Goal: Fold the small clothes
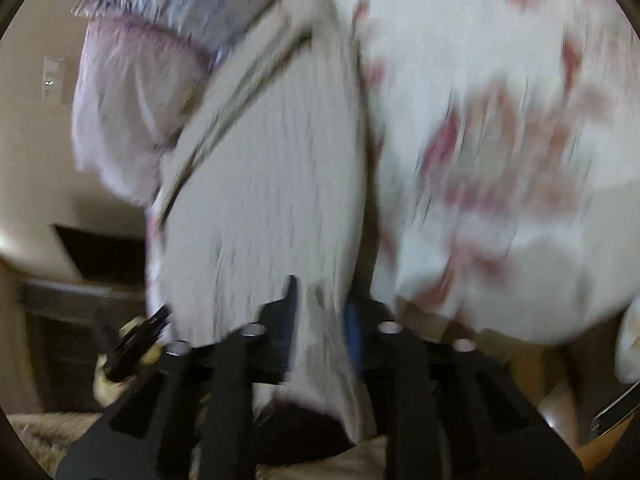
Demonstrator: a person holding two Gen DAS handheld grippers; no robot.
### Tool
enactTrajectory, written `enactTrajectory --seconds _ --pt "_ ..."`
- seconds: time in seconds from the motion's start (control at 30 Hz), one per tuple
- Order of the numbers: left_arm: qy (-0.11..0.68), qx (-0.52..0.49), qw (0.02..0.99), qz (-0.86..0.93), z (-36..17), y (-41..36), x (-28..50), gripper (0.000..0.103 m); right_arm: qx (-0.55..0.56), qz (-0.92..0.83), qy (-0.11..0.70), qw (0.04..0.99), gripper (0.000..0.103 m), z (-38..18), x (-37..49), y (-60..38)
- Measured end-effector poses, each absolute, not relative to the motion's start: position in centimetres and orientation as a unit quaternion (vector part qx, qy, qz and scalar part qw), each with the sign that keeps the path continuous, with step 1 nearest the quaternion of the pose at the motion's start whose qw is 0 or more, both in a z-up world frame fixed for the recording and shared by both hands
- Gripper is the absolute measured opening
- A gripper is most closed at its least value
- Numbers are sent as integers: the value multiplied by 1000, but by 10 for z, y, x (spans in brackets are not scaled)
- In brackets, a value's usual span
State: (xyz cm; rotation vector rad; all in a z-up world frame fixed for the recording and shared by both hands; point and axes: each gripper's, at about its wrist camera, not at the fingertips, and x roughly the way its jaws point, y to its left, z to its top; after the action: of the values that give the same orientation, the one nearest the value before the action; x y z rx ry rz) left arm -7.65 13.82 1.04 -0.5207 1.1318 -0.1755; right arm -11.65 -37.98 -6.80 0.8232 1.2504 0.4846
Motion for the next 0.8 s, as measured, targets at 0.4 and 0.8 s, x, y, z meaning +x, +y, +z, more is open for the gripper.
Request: enactTrajectory --seconds 0.4,0.8 --pt "447 -312 821 -168 53 125 7 7 418 273 413 762 8 17 -11 -370" --pt "445 -261 852 -92 52 168 176 65 380 144 403 820 71 27 119 -361"
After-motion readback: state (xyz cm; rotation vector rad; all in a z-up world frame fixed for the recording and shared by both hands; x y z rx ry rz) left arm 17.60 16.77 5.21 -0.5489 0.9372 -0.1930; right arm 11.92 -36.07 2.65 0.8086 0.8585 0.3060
